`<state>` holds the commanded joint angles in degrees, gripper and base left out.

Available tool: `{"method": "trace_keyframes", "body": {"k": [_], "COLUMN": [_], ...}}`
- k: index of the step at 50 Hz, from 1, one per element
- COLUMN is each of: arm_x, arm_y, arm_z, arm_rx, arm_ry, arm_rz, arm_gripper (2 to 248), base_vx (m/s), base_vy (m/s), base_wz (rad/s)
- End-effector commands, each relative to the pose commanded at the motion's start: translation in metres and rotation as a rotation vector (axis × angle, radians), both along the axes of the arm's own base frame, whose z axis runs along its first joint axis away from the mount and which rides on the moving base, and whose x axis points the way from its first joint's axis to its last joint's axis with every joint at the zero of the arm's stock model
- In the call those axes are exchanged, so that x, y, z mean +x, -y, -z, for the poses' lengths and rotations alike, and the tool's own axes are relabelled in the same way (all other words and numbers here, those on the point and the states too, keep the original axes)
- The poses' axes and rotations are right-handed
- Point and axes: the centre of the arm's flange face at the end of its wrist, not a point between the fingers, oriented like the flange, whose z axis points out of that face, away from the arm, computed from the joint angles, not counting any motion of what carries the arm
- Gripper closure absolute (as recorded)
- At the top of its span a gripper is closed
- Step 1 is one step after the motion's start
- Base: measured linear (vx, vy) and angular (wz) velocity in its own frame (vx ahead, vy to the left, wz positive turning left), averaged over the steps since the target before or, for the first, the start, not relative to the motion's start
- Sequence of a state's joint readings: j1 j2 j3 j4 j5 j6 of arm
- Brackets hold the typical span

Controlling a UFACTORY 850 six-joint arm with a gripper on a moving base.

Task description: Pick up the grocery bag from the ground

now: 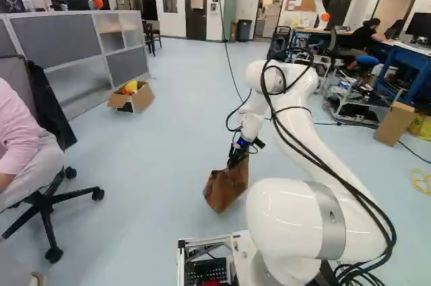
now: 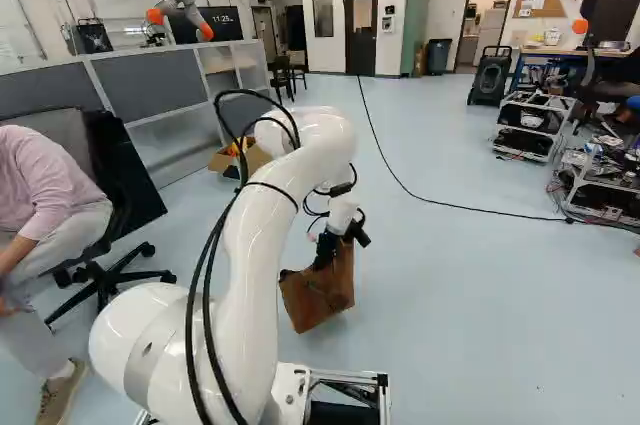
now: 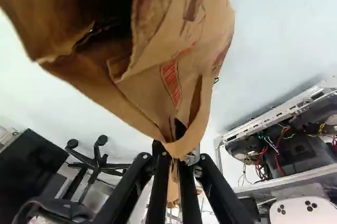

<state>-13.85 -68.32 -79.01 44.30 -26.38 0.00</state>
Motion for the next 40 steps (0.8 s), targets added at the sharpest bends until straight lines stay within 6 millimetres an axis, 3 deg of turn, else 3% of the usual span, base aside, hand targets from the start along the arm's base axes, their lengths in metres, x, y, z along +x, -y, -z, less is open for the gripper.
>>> {"method": "trace_keyframes", "body": {"k": [21,40], "arm_x": [-0.046,-0.091], "arm_y": [0.011,-0.008], "arm_z": [-0.053,-0.105], "arm_rx": [-0.158,-0.31], "arm_ry": [0.063,0.16], "arm_rz": [0.033,-0.154], "arm_gripper": [228,228], "base_vx": [0.0,0.0], "base_vy": [0.0,0.0], "base_wz": [0.0,0.0]}}
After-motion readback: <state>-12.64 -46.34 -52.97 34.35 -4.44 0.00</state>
